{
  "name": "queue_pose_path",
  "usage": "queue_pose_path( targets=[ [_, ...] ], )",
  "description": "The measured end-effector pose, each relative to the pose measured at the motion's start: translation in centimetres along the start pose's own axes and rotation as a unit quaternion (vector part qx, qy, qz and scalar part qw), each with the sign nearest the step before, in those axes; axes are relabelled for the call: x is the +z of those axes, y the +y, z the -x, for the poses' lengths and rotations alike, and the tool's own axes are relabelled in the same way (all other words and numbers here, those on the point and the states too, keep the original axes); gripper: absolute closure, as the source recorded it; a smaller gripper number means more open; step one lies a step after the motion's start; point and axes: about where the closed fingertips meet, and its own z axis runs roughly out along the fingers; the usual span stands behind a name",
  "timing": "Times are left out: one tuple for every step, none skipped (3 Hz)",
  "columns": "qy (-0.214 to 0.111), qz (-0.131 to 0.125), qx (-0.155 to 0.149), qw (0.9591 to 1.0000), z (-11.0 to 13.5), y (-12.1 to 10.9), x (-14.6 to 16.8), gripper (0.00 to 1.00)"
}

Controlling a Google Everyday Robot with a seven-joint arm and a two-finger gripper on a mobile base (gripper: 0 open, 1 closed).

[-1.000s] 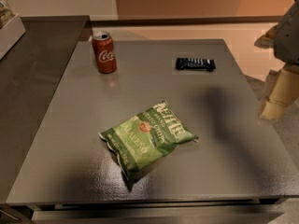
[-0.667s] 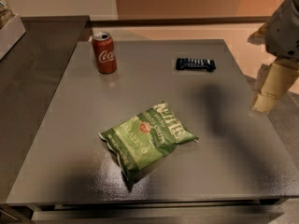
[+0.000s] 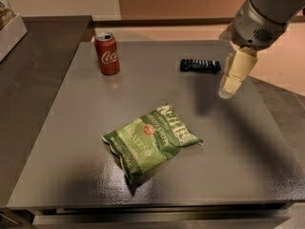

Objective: Move rxbar blueberry near green jalapeno chip bag

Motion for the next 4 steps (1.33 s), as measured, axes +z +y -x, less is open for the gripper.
queue_pose_path(
  targets=[
    [-0.026, 0.012, 0.004, 0.9996, 1.1, -4.3, 3.7, 0.0],
    [-0.055, 0.014, 0.018, 0.9982, 2.0, -8.3, 6.7, 0.0],
    [-0.076, 0.017, 0.039, 0.9962, 2.3, -11.4, 9.0, 0.0],
    [-0.08, 0.011, 0.056, 0.9951, 1.7, -13.9, 10.6, 0.0]
  ],
)
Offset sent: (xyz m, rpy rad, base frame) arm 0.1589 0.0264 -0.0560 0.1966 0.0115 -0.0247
